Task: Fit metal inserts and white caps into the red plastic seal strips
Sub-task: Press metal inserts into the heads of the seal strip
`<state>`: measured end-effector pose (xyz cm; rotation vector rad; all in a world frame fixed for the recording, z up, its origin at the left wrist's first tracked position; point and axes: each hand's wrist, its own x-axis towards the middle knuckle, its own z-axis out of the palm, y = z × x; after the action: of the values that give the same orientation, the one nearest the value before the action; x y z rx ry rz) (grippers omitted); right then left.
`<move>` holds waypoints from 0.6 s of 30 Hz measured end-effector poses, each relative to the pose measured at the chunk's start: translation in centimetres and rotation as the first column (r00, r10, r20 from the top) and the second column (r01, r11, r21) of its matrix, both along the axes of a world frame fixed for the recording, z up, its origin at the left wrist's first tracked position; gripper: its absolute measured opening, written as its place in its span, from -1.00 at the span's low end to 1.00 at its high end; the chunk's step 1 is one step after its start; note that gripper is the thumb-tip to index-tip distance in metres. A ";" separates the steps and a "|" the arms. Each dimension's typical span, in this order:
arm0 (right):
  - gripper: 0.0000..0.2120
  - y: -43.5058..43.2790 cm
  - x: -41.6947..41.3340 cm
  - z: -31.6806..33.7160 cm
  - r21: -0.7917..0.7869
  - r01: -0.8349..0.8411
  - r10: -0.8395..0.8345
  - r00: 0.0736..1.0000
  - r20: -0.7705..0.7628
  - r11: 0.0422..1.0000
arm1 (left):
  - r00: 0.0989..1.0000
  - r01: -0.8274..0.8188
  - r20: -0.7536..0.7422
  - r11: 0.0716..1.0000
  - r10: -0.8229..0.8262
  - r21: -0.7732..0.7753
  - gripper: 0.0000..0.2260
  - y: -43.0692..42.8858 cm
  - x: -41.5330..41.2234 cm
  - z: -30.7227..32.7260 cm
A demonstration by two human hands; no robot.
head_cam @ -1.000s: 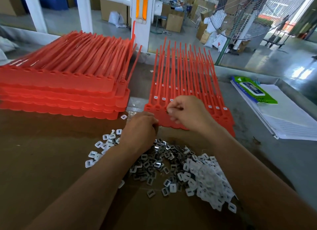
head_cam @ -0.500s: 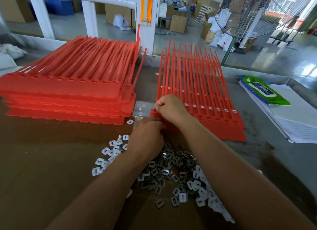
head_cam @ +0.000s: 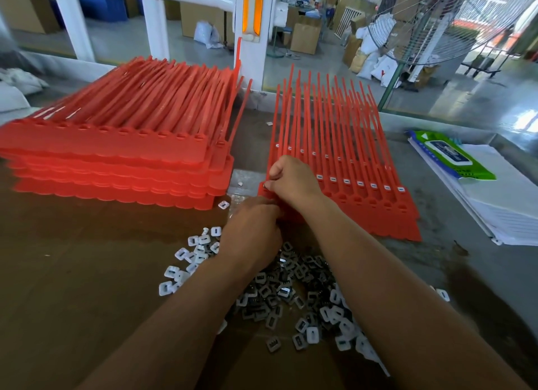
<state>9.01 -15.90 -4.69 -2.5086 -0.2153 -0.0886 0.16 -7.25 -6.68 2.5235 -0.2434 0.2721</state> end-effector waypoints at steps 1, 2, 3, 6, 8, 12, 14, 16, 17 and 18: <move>-0.87 0.0 0.2 -0.1 -0.002 0.012 -0.012 1.000 -0.008 1.000 | 1.000 -0.001 -0.002 1.000 0.001 0.003 -0.70 0.0 0.0 0.0; -0.90 0.0 0.4 -0.2 -0.021 0.018 -0.018 1.000 -0.005 1.000 | 1.000 -0.004 -0.005 1.000 0.004 0.003 -0.70 0.0 0.0 -0.1; -0.93 0.0 0.5 -0.3 -0.047 0.024 -0.024 1.000 0.000 0.999 | 1.000 -0.007 -0.007 1.000 0.007 0.003 -0.70 0.0 0.1 -0.1; -0.86 0.2 0.9 -0.5 -0.087 0.041 -0.039 0.999 0.018 0.995 | 1.000 -0.010 -0.010 1.000 0.010 -0.003 -0.71 0.0 0.0 -0.1; -0.86 0.3 1.0 -0.7 -0.088 0.050 -0.048 0.998 0.027 0.995 | 1.000 -0.008 -0.009 1.000 0.008 -0.007 -0.71 0.0 0.0 -0.1; -0.95 0.1 1.0 -0.9 -0.073 0.048 -0.046 0.998 0.032 0.996 | 1.000 -0.007 -0.007 1.000 0.007 -0.010 -0.69 0.0 -0.1 0.0; -0.93 0.1 0.9 -0.8 -0.054 0.037 -0.036 0.999 0.030 0.998 | 1.000 -0.003 -0.009 1.000 0.003 -0.010 -0.68 0.0 -0.1 0.1; -0.86 -0.1 0.8 -0.4 -0.050 0.001 0.000 1.000 0.023 0.999 | 1.000 0.003 -0.009 1.000 -0.003 -0.009 -0.68 0.0 -0.2 0.1; -0.84 -0.3 0.7 -0.2 -0.048 -0.027 0.027 1.000 0.014 0.999 | 1.000 0.003 -0.007 1.000 -0.003 -0.014 -0.68 0.0 -0.2 0.1; -0.83 -0.5 0.5 0.1 -0.031 -0.055 0.055 0.999 0.000 0.998 | 1.000 0.000 -0.006 1.000 0.000 -0.021 -0.68 0.0 -0.2 0.2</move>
<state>9.49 -16.44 -4.55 -2.5320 -0.2877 -0.0648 -0.09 -7.26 -6.51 2.5036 -0.2374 0.2663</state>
